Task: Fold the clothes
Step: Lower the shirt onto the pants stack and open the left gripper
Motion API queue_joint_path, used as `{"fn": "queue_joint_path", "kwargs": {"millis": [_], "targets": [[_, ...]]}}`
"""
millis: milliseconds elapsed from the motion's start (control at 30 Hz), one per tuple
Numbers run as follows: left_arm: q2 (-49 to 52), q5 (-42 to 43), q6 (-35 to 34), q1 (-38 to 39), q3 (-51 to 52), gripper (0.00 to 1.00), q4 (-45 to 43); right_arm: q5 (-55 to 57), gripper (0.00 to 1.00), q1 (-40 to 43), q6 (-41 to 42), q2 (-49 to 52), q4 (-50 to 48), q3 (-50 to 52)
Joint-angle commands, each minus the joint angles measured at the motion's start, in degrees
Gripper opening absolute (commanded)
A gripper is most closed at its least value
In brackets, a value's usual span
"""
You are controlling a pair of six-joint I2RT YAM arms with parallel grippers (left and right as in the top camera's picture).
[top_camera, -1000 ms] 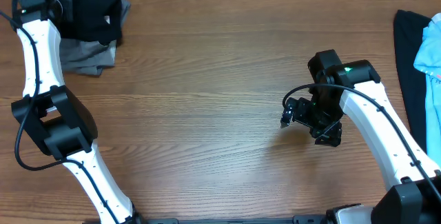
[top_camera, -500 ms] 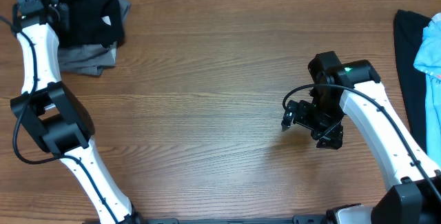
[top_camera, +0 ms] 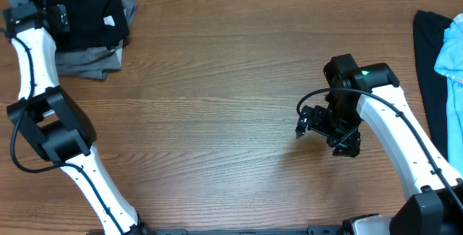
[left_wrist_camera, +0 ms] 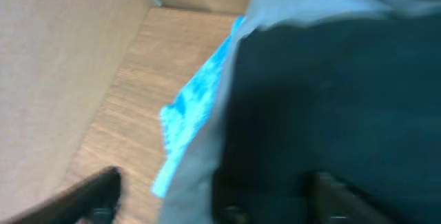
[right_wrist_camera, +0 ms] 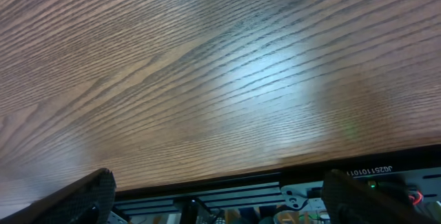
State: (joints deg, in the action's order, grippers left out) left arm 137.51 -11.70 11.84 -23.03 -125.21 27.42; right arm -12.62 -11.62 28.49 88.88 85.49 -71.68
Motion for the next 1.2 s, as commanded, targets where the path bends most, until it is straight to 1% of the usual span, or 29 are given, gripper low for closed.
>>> {"fn": "queue_joint_path", "kwargs": {"millis": [0, 33, 67, 133, 200, 333, 467, 533, 633, 733, 800, 900, 967, 1000, 1033, 1067, 1133, 1167], "targets": [[-4.0, 3.7, -9.0, 2.4, -1.7, 0.52, -0.7, 0.6, 1.00, 0.1, 0.2, -0.8, -0.1, -1.0], [-3.8, 4.8, -12.2, 3.2, -1.6, 0.21, -0.6, 0.6, 1.00, 0.1, 0.2, -0.8, -0.3, -1.0], [-3.7, 5.6, -13.1, 3.5, -1.5, 0.04, -0.4, 0.6, 1.00, 0.1, 0.2, -0.8, -0.5, -1.0], [-3.5, 7.7, -15.0, 4.0, -0.8, 0.04, -0.6, 0.6, 1.00, 0.1, 0.2, -0.8, -0.7, -1.0], [-2.9, 9.9, -15.3, 4.4, -0.5, 0.04, -0.7, 0.6, 1.00, 0.1, 0.2, -0.8, -0.8, -1.0], [-0.8, 10.5, -16.2, 5.0, -0.5, 0.04, -0.9, 0.6, 1.00, 0.1, 0.2, -0.8, -0.8, -1.0], [2.6, 13.1, -17.0, 5.0, -0.5, 0.04, -1.5, 0.6, 1.00, 0.1, 0.2, -0.8, -0.7, -1.0], [4.8, 15.0, -17.0, 5.0, -0.5, 0.08, -1.4, 0.6, 1.00, 0.1, 0.2, -0.8, -0.7, -1.0], [7.2, 17.3, -16.9, 5.0, -0.5, 0.09, -0.2, 0.6, 1.00, 0.1, 0.2, -0.8, -0.7, -1.0], [7.5, 17.4, -16.5, 5.0, -0.5, 0.10, 1.3, 0.5, 1.00, 0.1, 0.0, -0.8, -0.7, -1.0], [5.7, 17.6, -16.3, 5.0, -1.0, 0.11, 2.1, 0.6, 1.00, 0.1, 0.0, -0.8, -0.7, -1.0], [1.7, 17.7, -16.1, 5.0, -2.1, 0.15, 2.6, 0.6, 1.00, 0.1, 0.0, -0.8, -0.7, -1.0], [-1.8, 17.7, -16.1, 5.0, -2.2, 0.26, 2.4, 0.5, 1.00, 0.1, 0.0, -0.8, -0.8, -1.0], [-3.5, 17.7, -16.1, 5.0, -2.2, 0.29, 2.3, 0.5, 1.00, 0.1, 0.0, -0.8, -0.8, -1.0], [-5.1, 17.6, -16.1, 5.0, -2.2, 0.28, 2.3, 0.6, 1.00, 0.1, 0.0, -0.8, -0.8, -1.0], [-6.4, 17.5, -16.1, 5.0, -2.2, 0.26, 2.3, 0.6, 1.00, 0.1, 0.0, -0.8, -0.7, -1.0], [-8.3, 17.1, -16.1, 4.7, -2.2, 0.14, 2.3, 0.6, 1.00, 0.1, 0.0, -0.8, -0.7, -1.0], [-8.8, 17.1, -16.1, 4.5, -2.2, 0.10, 2.3, 0.6, 1.00, 0.1, 0.0, -0.8, -0.7, -1.0]]}}
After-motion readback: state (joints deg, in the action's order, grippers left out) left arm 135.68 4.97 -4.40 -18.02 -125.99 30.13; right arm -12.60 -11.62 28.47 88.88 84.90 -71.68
